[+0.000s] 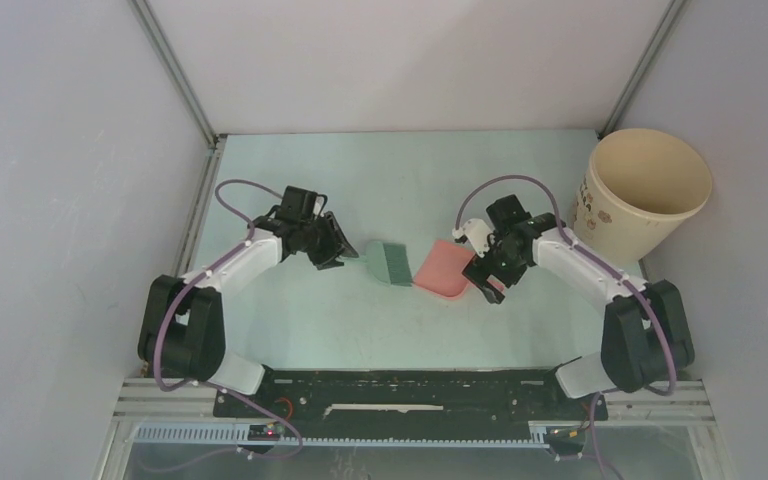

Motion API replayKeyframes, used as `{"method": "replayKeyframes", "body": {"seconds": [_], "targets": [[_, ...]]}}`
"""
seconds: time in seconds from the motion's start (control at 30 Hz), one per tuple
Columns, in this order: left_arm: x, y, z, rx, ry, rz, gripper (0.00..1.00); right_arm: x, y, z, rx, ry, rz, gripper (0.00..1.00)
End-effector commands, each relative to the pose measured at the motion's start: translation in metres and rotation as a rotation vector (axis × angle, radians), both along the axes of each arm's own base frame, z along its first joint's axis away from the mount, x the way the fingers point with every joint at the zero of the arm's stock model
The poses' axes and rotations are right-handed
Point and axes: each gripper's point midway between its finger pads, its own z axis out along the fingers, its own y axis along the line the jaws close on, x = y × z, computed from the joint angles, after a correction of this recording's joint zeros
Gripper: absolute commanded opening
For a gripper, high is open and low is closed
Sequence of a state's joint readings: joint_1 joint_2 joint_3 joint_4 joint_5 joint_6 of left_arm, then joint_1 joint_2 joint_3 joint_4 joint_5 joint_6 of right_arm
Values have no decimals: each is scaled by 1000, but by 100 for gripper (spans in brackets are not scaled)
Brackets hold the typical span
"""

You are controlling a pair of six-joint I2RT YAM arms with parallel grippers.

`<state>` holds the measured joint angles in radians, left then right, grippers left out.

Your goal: Sweep away the paper scraps from the table

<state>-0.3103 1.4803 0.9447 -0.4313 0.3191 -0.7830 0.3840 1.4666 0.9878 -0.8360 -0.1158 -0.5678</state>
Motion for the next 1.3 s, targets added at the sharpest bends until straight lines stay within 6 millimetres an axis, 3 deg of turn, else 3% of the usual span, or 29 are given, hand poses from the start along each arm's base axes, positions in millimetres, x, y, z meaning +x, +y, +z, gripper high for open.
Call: {"method": "replayKeyframes", "body": {"seconds": [0.0, 0.13, 0.23, 0.3, 0.37, 0.47, 0.53, 0.6, 0.63, 0.7, 0.8, 0.87, 1.1, 1.27], "targets": [[-5, 36, 11, 201, -58, 21, 49, 12, -18, 31, -28, -144, -50, 100], [-10, 51, 12, 297, -56, 5, 53, 48, -40, 85, -71, -446, -139, 100], [-16, 53, 10, 317, -46, -29, 55, 62, -44, 125, 72, -599, -257, 100], [-20, 56, 8, 344, -37, -41, 56, 66, -39, 135, 228, -602, -340, 100], [-20, 60, 9, 369, -41, -41, 56, 71, -42, 129, 302, -552, -396, 100], [-19, 63, 22, 400, -75, -54, 60, 72, -42, 104, 297, -405, -466, 100], [-13, 67, 38, 435, -119, -54, 61, 71, -35, 104, 326, -351, -472, 100], [-5, 70, 59, 458, -181, -55, 62, 72, -28, 118, 379, -386, -451, 100], [0, 71, 71, 467, -220, -60, 67, 75, -25, 128, 408, -425, -440, 100], [11, 70, 98, 473, -307, -58, 97, 81, -19, 152, 463, -509, -426, 100], [25, 68, 143, 467, -458, -38, 100, 90, -10, 179, 554, -588, -435, 100], [30, 70, 159, 469, -543, -18, 100, 90, -4, 183, 601, -578, -442, 100], [17, 76, 161, 420, -782, 24, 100, 82, 10, 148, 662, -451, -455, 100], [12, 79, 174, 421, -853, 52, 100, 68, 23, 151, 738, -419, -378, 100]]}}
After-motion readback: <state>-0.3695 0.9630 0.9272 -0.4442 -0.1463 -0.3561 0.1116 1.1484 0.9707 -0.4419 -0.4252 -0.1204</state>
